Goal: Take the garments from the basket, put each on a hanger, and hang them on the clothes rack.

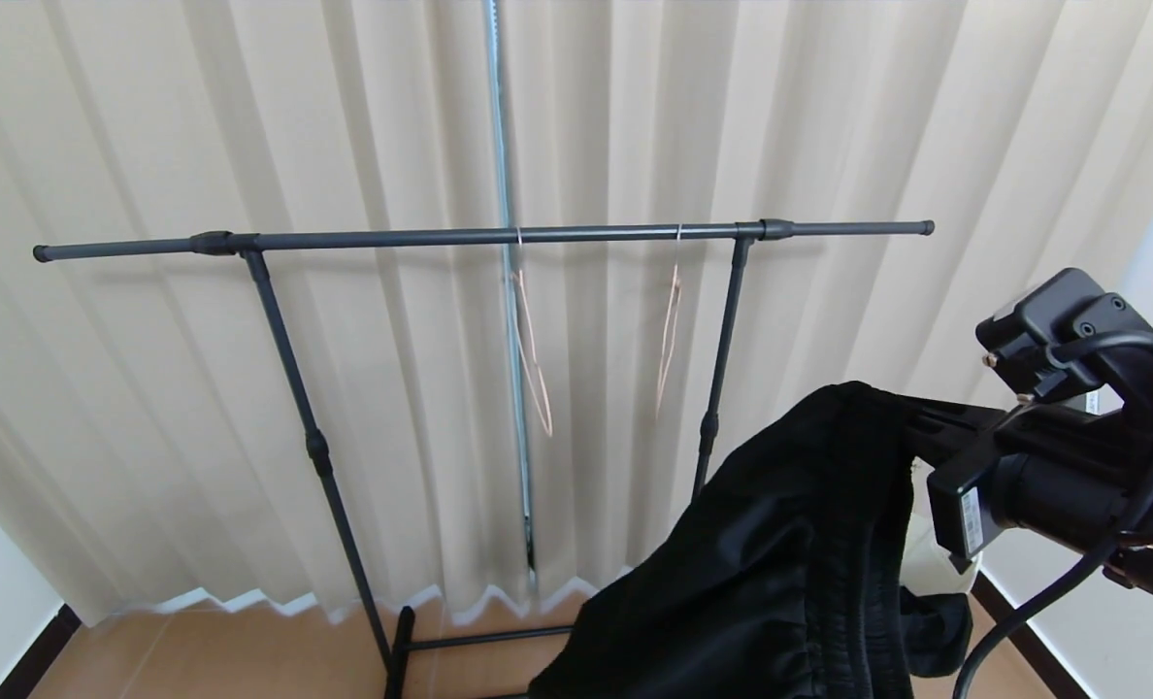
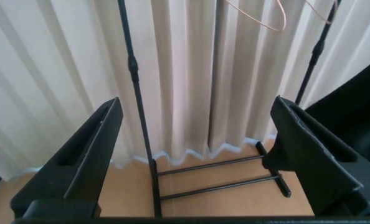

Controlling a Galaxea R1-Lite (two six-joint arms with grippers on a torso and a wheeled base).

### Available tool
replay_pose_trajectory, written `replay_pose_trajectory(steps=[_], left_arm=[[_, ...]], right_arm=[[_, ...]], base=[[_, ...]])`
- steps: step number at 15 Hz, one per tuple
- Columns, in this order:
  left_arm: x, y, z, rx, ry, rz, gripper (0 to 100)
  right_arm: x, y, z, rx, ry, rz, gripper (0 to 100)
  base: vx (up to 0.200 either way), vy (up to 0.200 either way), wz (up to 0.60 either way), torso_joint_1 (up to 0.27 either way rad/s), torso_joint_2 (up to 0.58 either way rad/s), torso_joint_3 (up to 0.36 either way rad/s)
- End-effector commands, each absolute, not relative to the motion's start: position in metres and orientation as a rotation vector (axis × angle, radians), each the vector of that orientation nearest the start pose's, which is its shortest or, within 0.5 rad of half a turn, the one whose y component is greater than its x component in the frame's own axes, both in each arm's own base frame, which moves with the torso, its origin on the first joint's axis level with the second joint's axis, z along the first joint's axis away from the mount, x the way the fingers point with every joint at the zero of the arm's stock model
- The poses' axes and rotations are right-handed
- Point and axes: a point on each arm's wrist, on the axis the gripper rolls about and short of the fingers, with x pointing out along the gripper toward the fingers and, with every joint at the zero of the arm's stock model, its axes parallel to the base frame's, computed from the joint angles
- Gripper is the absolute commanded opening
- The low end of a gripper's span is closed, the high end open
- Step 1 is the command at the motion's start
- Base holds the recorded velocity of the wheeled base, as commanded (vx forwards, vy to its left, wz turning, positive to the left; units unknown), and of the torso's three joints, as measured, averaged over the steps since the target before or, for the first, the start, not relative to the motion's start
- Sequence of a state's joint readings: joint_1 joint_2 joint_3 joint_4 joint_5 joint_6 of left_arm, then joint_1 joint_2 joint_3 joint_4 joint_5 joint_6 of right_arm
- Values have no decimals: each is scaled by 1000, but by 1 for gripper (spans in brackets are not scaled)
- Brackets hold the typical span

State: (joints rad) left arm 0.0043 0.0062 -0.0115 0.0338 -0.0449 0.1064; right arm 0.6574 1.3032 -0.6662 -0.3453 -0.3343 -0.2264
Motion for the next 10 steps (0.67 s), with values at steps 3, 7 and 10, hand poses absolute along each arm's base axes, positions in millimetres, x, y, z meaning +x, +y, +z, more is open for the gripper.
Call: replay_pose_trajectory(steps=[3, 7, 10], left_arm=[[10, -1, 138, 43, 220, -44, 100], [99, -20, 195, -262, 468, -208, 100], [151, -88, 203, -245, 599, -358, 100]], right_arm=[[184, 134, 225, -365, 243, 324, 0], [215, 153, 224, -229, 337, 285, 0], [242, 174, 229, -39, 341, 255, 0]], base=[[0, 0, 0, 0, 0, 0], [0, 0, 0, 0, 0, 0], [0, 0, 0, 0, 0, 0]])
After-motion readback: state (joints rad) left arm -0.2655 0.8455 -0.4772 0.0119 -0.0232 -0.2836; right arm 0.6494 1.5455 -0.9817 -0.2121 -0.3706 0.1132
